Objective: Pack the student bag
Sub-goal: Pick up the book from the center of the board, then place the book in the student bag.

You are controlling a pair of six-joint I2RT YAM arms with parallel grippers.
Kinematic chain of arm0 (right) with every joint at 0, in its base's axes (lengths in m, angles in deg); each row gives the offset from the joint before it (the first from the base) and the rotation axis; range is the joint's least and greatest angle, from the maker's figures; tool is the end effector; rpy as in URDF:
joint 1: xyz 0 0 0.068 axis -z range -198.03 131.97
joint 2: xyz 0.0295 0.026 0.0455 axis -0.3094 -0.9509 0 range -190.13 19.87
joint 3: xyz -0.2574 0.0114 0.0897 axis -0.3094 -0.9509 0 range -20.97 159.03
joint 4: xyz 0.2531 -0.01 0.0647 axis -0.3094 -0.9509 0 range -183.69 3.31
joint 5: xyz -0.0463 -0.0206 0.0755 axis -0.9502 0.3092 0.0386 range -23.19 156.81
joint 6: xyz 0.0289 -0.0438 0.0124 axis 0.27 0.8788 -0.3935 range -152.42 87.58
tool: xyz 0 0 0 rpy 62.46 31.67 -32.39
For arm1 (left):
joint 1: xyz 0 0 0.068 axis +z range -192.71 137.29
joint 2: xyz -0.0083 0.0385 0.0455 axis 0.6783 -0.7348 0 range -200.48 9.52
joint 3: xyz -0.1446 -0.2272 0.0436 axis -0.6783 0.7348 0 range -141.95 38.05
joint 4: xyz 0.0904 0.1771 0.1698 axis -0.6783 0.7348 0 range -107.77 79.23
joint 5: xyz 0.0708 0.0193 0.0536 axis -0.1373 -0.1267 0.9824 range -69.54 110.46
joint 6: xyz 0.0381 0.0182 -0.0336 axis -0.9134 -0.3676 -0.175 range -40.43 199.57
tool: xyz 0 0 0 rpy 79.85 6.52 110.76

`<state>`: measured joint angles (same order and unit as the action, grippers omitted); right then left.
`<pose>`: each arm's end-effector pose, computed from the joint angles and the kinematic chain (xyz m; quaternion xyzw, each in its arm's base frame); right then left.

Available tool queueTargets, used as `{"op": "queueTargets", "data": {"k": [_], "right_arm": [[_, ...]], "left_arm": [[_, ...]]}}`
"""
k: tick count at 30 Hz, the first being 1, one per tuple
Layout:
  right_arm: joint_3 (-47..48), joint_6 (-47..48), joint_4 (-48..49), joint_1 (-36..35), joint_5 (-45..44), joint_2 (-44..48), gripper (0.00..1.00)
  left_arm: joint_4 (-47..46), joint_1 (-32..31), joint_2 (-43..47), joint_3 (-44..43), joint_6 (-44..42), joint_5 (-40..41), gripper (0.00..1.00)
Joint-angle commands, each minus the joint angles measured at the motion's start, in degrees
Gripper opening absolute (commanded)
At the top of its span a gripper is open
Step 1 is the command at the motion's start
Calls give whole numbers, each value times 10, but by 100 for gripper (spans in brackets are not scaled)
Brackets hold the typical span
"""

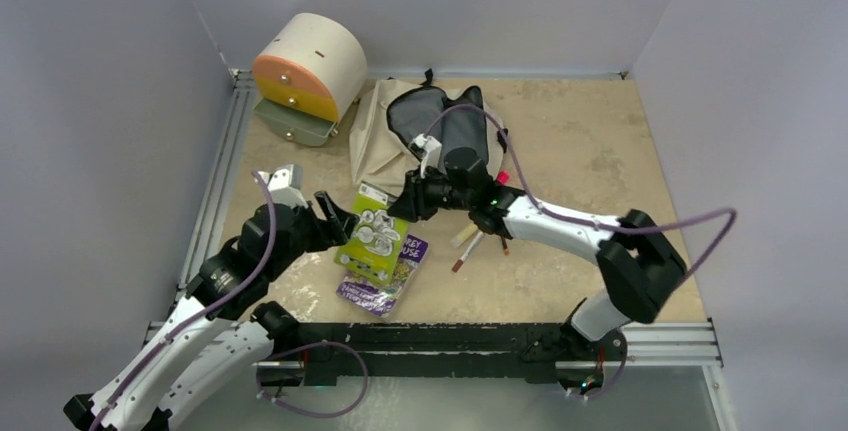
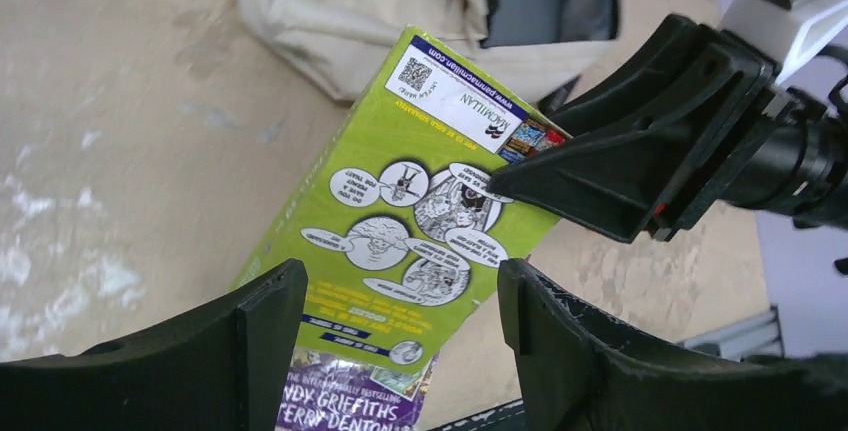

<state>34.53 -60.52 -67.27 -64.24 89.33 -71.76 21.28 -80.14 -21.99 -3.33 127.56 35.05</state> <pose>0.2415 0.2715 0.2507 -0.2390 0.7587 0.4784 0.3719 0.1013 -0.0662 0.2997 -0.1427 0.8459 -0.2600 0.4433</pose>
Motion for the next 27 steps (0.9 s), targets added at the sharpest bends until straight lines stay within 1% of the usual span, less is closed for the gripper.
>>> {"op": "queueTargets", "data": {"k": [1, 3, 7, 11, 14, 17, 19, 23, 27], "right_arm": [[-18, 49, 20, 5, -48, 129, 0], [-42, 44, 18, 11, -53, 183, 0], [-75, 38, 21, 25, -5, 284, 0], [-77, 33, 10, 34, 74, 344, 0], [-72, 34, 5, 34, 126, 373, 0], [-68, 35, 6, 34, 169, 397, 0], [-65, 37, 9, 34, 186, 403, 0], [-65, 21, 24, 34, 165, 406, 0], [-64, 13, 38, 34, 126, 408, 0]], "left_arm": [[-122, -1, 4, -26, -214, -104, 69], [-149, -1, 4, -30, -274, -158, 69], [-197, -1, 4, -26, -343, -259, 70], [-238, -2, 3, -27, -363, -326, 71], [-242, -1, -5, -36, -374, -347, 71], [-238, -1, -9, -45, -379, -371, 71], [-238, -1, -9, -48, -380, -407, 71], [-264, -1, -15, -41, -355, -510, 68], [-324, -1, -28, -9, -283, -592, 60]]}}
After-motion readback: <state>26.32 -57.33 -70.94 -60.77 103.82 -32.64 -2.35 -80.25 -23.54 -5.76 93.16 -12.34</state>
